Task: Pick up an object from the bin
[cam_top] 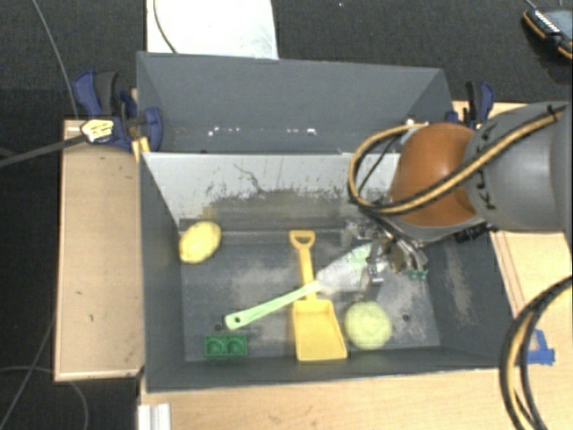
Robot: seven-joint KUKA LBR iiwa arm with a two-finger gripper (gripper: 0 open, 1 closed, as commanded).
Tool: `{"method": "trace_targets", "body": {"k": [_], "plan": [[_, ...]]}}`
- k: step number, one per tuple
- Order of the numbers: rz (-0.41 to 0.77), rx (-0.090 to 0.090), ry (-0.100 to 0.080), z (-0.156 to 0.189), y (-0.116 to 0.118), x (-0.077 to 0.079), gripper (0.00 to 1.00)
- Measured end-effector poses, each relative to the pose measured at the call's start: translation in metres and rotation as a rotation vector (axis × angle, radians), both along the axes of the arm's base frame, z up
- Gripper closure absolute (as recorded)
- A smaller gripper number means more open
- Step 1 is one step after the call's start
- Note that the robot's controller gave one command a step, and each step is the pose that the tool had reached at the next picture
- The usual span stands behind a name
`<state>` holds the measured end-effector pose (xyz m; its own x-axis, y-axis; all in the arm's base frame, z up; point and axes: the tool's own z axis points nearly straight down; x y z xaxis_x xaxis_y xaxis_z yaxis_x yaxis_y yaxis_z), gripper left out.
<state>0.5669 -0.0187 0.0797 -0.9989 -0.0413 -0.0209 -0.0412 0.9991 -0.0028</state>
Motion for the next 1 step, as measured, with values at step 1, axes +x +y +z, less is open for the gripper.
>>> {"method": "trace_targets", "body": {"k": [1], "plan": [[0.093,-0.003,0.001,0.0253,0.0079,-0.0105,0.00]]}}
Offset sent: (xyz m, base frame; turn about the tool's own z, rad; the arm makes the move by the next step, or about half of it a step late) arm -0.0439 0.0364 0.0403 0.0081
